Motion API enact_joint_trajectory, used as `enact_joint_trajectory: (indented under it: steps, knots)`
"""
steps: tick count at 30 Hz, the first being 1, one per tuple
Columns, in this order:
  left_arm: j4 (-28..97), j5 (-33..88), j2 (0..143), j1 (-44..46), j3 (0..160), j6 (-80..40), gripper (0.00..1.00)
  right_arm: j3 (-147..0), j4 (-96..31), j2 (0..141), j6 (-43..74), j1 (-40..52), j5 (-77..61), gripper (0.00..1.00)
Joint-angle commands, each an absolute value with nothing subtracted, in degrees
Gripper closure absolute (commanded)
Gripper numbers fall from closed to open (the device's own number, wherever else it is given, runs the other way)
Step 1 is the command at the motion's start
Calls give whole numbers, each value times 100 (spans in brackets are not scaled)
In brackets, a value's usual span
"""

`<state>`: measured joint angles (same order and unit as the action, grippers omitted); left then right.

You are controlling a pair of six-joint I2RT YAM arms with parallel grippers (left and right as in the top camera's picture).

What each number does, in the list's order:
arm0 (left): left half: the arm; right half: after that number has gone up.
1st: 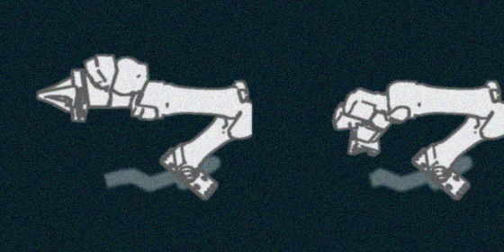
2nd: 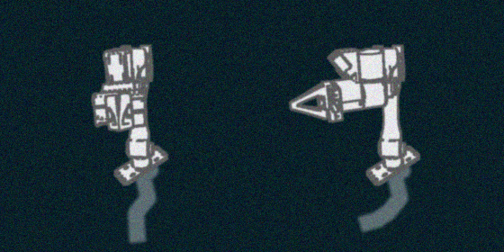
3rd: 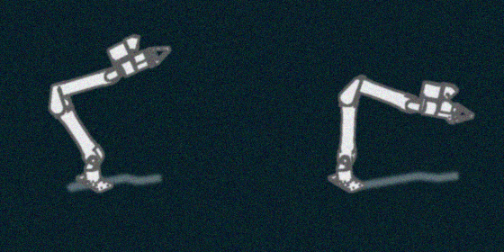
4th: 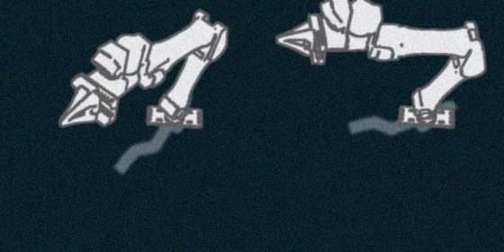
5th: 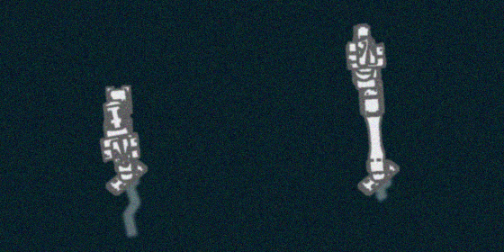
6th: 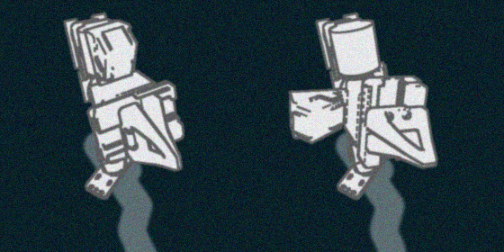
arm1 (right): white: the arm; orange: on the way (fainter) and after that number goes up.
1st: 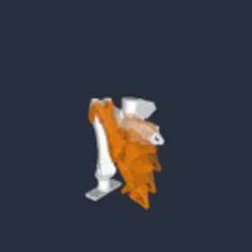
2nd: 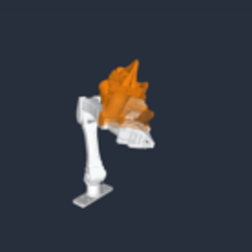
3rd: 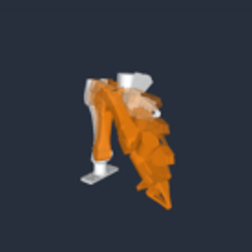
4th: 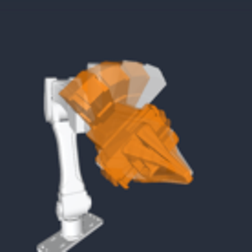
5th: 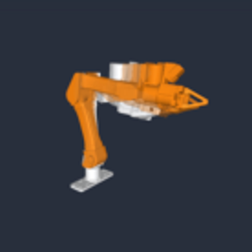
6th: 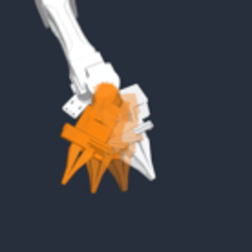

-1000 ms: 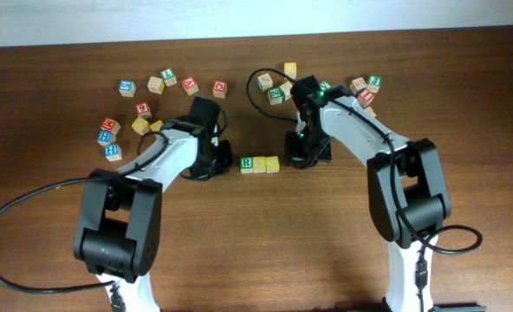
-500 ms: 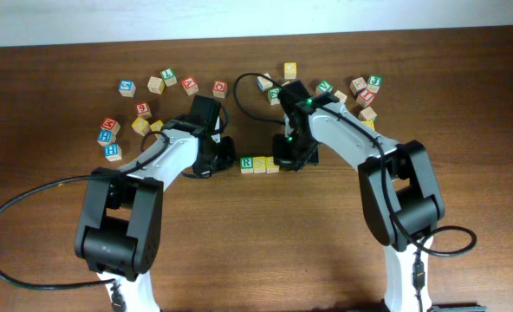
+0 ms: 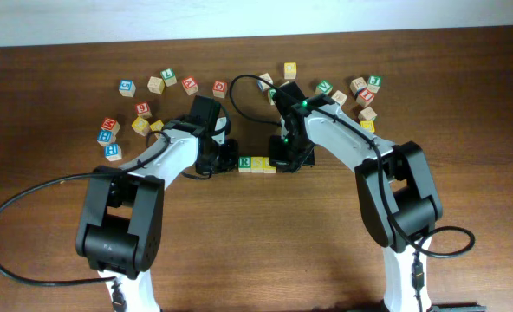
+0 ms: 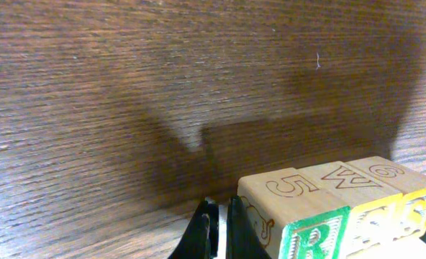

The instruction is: Spell out RSS

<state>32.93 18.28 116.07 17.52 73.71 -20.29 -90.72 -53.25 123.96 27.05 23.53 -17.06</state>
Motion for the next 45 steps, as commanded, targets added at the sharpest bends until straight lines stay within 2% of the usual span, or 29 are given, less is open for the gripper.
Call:
enact_joint_trajectory:
  steps: [1, 21, 25, 38, 45]
  knots:
    - [3319, 1973, 11802, 1747, 7299, -1872, 100, -9021, -5290, 12418, 2679, 2394, -1741, 96]
    - [3306, 1973, 11802, 1894, 7301, -1852, 100, -9021, -5284, 12416, 2637, 2399, -1739, 96]
    - [3476, 1525, 11789, 1852, 7308, -2102, 100, -9052, -5330, 12416, 2639, 2351, -1619, 96]
    - [4355, 692, 10912, 1103, 7406, -2112, 100, -10055, -6919, 12346, 2534, 1728, -954, 96]
    - [4899, 563, 9760, 840, 7404, -2115, 100, -10132, -7404, 11345, 2552, 1568, -731, 96]
